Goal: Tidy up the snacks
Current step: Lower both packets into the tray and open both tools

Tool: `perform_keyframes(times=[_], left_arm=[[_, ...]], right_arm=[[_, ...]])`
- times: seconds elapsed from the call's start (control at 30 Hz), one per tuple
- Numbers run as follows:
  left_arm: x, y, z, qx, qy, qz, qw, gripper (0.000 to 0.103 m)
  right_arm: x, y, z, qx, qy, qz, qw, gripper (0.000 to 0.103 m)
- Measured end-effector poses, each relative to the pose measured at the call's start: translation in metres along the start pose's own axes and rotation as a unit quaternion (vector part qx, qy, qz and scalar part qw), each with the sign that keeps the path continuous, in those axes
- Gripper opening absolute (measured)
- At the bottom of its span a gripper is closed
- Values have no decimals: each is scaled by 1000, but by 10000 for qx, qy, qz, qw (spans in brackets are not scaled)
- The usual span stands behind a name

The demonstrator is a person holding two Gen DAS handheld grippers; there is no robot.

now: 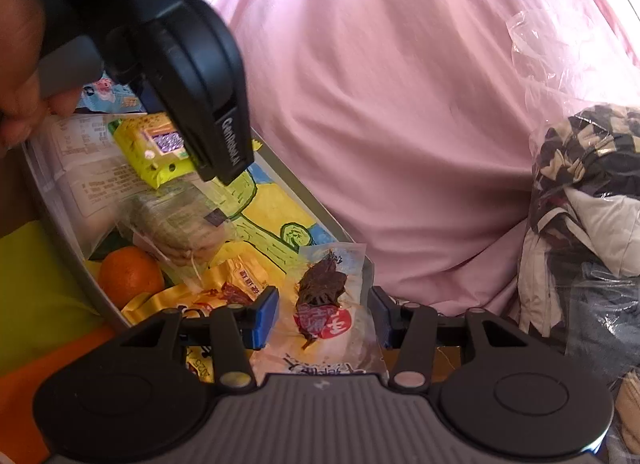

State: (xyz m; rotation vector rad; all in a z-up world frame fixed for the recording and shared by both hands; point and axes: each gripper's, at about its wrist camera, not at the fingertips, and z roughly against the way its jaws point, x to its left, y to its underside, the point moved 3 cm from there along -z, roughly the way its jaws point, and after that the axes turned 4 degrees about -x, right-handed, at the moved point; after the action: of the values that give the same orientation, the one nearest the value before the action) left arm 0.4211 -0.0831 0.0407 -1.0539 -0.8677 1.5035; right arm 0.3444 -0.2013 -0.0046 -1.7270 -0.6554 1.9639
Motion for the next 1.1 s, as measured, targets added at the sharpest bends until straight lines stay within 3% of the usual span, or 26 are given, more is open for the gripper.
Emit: perform_keyframes(times=[0.2, 0.33, 0.5, 0.63, 0.9, 1.1], left_arm=[[-3, 3, -4, 73, 2, -15, 10000, 51], [-4, 4, -5, 116, -41, 23, 9999, 67], [-4, 4, 1, 27, -91, 83, 9999, 87], [-4, 1, 7, -80, -162, 168, 9997, 96], [-1, -3, 18, -170, -318, 237, 9991, 99], [3, -7, 30, -286, -394, 287, 9984, 100]], right_arm=[[-3, 0, -3, 3, -2, -96, 10000, 54], [-6, -1, -3, -57, 29, -125, 9999, 63], [-15, -1, -1, -138, 201, -231, 9994, 84], [-22, 1, -2, -75, 266, -360, 9990, 89], [-37, 2, 4, 3, 407, -686, 9968, 100], [-54, 3, 10, 95, 416, -1103, 9930, 103]])
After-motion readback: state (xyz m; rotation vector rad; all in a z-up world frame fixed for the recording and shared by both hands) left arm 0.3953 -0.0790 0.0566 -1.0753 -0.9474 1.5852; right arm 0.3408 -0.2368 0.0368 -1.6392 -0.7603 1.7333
